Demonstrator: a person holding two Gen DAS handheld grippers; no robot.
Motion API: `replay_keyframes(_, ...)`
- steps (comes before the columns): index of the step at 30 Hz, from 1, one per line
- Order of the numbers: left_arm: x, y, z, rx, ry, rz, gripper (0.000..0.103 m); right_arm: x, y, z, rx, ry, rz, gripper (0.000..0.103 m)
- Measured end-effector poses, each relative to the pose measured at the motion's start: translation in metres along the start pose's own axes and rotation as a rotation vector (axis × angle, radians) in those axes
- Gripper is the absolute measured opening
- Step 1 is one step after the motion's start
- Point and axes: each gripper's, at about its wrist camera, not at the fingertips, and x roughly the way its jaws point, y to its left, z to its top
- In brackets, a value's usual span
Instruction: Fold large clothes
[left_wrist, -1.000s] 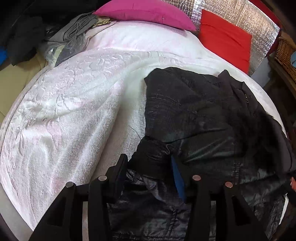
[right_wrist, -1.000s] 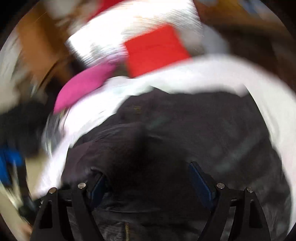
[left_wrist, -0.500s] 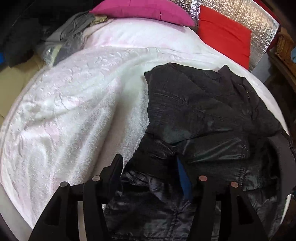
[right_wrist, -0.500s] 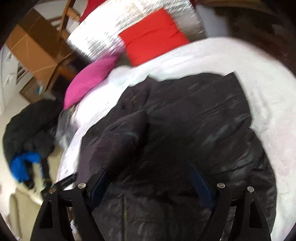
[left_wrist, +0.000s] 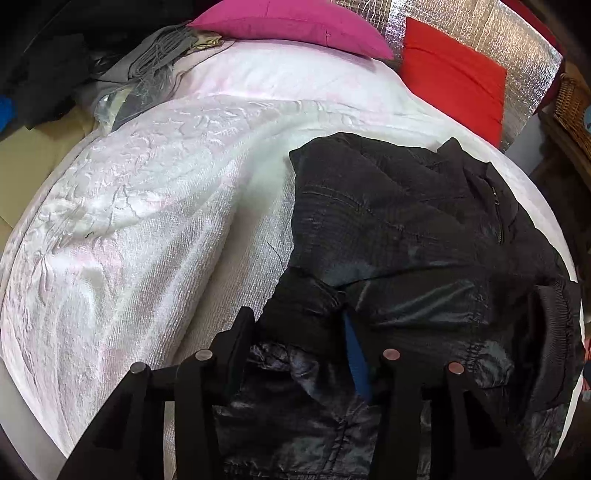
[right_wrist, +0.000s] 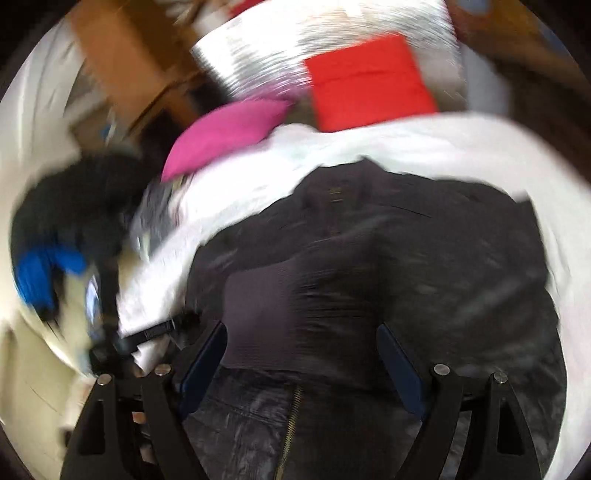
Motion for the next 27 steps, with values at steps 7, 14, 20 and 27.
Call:
replay_keyframes(7, -0.002, 0.01, 0.002, 0.002, 0.01, -0.025, 0.05, 0.062, 0.075, -0.024, -0.335, 0.029, -0.216, 0.086)
replay_keyframes(14, -0.003, 0.012, 0.002, 0.001, 0.008, -0.025, 0.05, 0.018, 0.014, -0.006, -0.186, -0.144, -0.429, 0.085)
replay_keyframes(20, -0.011, 0.012, 0.001, 0.001, -0.017, -0.016, 0.049, -0.043, -0.129, 0.001, 0.366, -0.217, -0.281, 0.086)
replay_keyframes(27, -0.029, 0.016, 0.009, 0.013, -0.104, -0.027, 0.058, -0.025, -0.246, -0.029, 0.765, -0.115, 0.121, 0.087)
